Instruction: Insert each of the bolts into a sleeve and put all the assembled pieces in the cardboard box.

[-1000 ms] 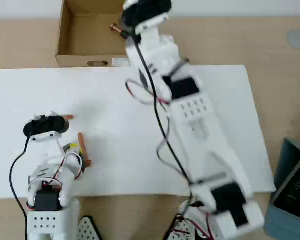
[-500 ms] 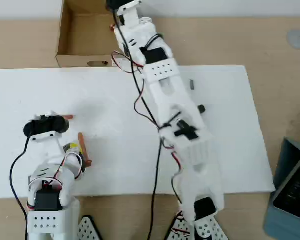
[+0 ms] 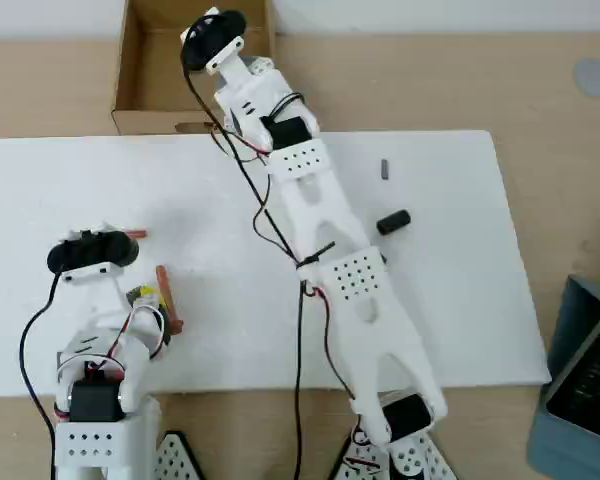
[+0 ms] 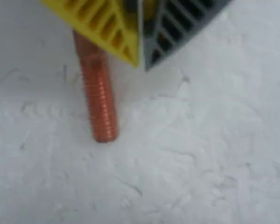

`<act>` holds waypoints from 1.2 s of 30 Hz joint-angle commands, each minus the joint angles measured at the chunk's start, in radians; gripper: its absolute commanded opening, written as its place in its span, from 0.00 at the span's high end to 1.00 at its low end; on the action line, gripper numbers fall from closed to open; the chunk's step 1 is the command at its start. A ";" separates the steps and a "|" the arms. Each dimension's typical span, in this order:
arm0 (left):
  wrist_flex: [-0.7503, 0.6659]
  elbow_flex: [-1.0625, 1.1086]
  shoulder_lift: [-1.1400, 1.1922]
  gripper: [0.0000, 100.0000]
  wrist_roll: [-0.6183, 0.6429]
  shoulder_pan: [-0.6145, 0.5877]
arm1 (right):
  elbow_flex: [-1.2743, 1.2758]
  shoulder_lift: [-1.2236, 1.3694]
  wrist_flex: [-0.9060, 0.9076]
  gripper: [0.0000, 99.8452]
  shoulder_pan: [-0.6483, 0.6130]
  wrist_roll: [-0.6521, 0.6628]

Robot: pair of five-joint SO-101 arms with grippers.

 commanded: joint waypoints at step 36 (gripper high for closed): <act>-0.020 -0.005 -0.007 1.00 -0.003 -0.009 | -0.285 -0.265 0.595 0.85 0.047 0.009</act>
